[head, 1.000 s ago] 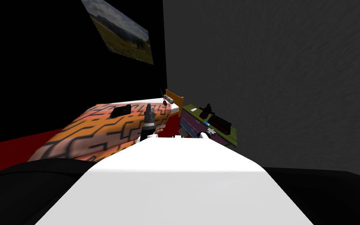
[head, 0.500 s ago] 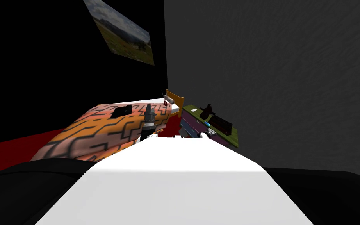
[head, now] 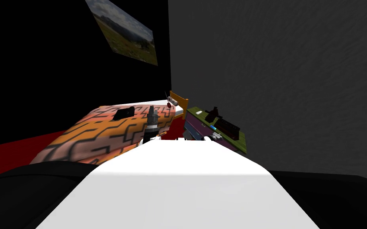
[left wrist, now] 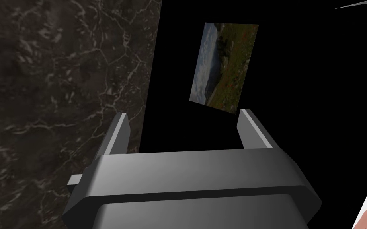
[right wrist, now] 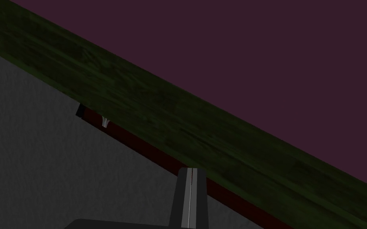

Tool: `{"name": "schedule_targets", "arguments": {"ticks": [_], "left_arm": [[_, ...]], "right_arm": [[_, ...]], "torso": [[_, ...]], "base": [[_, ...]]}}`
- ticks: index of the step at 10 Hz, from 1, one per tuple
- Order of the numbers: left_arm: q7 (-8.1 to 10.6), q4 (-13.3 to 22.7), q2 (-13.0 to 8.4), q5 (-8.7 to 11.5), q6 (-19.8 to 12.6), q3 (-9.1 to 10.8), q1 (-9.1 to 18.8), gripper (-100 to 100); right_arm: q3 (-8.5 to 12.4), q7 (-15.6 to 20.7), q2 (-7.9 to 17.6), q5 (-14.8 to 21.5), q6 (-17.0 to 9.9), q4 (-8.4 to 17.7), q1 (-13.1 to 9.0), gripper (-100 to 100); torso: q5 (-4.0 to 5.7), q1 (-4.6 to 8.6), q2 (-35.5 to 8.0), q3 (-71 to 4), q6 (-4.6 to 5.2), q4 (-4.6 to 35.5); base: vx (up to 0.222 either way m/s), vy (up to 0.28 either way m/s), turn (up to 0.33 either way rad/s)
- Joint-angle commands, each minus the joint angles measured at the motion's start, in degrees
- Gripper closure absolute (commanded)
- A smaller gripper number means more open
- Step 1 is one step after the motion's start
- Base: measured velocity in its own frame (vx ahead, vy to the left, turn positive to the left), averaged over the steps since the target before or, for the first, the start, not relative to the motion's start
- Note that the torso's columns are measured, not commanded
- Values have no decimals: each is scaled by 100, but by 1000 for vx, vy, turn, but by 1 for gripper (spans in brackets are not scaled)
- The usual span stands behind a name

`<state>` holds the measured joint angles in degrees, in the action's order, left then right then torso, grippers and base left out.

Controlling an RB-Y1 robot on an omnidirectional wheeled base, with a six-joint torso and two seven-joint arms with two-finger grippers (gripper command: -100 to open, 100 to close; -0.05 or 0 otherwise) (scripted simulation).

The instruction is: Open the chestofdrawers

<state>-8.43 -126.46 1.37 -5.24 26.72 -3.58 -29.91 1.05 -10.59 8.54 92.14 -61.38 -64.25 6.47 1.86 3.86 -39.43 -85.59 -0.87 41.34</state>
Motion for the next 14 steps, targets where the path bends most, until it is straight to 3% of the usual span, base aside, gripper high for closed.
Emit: {"name": "schedule_targets", "arguments": {"ticks": [1, 6, 7, 10, 12, 14], "left_arm": [[0, 0, 0, 0, 0, 0, 0, 0], [0, 0, 0, 0, 0, 0, 1, 0], [0, 0, 0, 0, 0, 0, 0, 0], [0, 0, 0, 0, 0, 0, -2, 0], [0, 0, -1, 0, 0, 1, -1, 0], [0, 0, 0, 0, 0, 0, 0, 0]], "right_arm": [[13, 14, 46, -37, 181, 66, -36, -100], [13, 14, 46, -37, 181, 66, -36, -100], [-63, 93, 32, 191, -126, 109, 109, -100], [-180, 241, 90, 518, -348, 276, 294, -100], [-180, 241, 90, 518, -348, 276, 294, -100], [-274, 361, 135, 769, -519, 417, 442, -100]], "torso": [[4, 4, -9, 6, 5, 1], [4, 3, -4, 3, 2, 0], [1, 1, 7, -2, 3, 0], [-57, -199, -95, 30, 15, 24], [-130, -281, -231, 84, 62, 73], [-145, -319, -194, 73, 22, 81]], "base": [[21, 18, -4], [-2, -4, 4], [18, 95, 57], [69, 95, 18], [33, 8, 43], [119, 69, 137]]}}
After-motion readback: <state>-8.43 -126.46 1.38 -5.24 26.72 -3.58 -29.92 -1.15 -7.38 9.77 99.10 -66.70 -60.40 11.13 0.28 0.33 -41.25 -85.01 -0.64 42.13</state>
